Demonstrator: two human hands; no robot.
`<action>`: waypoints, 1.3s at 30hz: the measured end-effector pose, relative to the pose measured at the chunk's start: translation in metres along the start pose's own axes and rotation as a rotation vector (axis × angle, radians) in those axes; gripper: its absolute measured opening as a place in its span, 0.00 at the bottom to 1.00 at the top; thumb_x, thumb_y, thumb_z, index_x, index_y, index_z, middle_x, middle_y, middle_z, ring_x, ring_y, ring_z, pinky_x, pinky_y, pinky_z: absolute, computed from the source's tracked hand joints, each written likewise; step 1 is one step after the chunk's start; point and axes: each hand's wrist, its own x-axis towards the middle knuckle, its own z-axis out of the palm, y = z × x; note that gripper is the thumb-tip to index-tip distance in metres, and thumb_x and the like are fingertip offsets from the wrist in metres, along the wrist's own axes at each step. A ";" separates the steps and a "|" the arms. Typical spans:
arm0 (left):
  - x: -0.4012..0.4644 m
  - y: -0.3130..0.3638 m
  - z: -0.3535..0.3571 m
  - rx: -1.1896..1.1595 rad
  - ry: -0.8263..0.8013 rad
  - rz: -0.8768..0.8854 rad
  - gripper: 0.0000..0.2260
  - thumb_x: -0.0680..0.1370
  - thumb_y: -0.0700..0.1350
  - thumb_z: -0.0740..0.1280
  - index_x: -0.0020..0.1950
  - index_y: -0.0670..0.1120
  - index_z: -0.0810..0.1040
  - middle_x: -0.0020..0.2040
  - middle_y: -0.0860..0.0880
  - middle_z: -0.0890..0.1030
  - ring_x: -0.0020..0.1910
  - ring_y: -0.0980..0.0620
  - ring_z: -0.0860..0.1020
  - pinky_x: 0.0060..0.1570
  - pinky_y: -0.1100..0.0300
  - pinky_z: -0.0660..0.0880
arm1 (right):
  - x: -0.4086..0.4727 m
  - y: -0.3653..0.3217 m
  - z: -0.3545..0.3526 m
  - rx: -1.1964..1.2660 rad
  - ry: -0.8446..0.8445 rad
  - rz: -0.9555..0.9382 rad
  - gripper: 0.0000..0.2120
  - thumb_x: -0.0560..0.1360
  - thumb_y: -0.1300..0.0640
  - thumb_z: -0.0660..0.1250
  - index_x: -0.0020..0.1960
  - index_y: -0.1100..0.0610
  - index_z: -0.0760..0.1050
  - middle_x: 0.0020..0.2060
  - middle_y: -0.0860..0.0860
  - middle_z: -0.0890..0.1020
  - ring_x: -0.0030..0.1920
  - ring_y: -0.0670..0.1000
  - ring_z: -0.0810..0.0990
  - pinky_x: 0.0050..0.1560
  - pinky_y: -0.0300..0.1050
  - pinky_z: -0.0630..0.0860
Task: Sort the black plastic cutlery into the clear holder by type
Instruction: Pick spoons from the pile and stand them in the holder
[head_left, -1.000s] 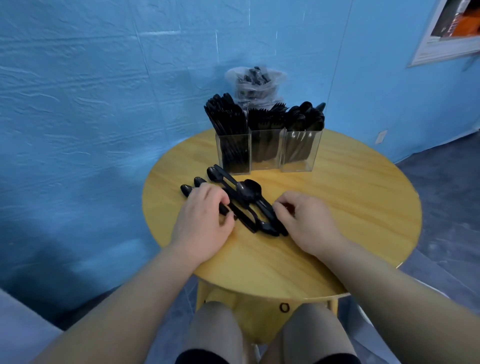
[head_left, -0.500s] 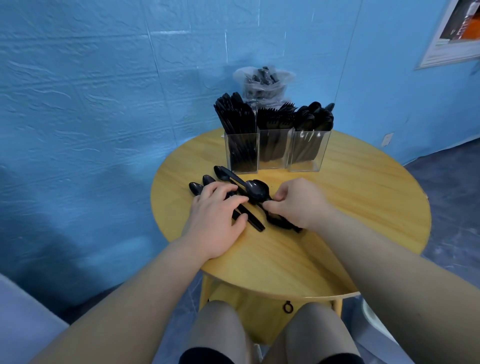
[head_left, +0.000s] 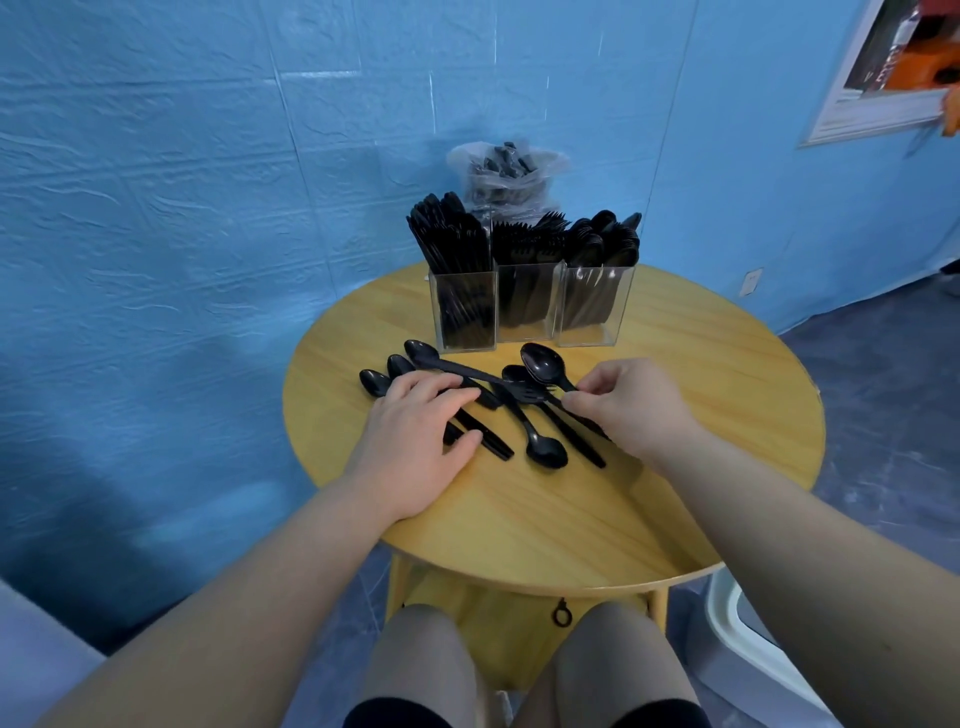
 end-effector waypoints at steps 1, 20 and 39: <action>0.000 0.000 0.000 -0.003 0.020 0.000 0.21 0.78 0.56 0.62 0.72 0.56 0.68 0.71 0.57 0.67 0.71 0.54 0.58 0.69 0.53 0.60 | -0.001 0.001 -0.002 -0.007 0.004 -0.004 0.06 0.73 0.52 0.71 0.41 0.54 0.78 0.37 0.49 0.79 0.40 0.50 0.77 0.36 0.42 0.73; 0.022 0.050 -0.053 -0.901 0.204 -0.357 0.08 0.81 0.48 0.61 0.45 0.52 0.78 0.42 0.53 0.84 0.43 0.55 0.82 0.47 0.56 0.77 | -0.025 -0.030 -0.018 0.160 -0.145 -0.296 0.06 0.75 0.52 0.68 0.41 0.52 0.79 0.32 0.43 0.79 0.32 0.37 0.75 0.34 0.29 0.70; 0.018 0.027 -0.051 -0.601 0.036 -0.220 0.11 0.81 0.47 0.61 0.43 0.50 0.81 0.37 0.43 0.81 0.35 0.43 0.78 0.40 0.49 0.76 | -0.011 -0.044 0.007 0.089 0.095 -0.442 0.13 0.77 0.56 0.63 0.60 0.51 0.77 0.46 0.42 0.80 0.45 0.39 0.77 0.50 0.36 0.75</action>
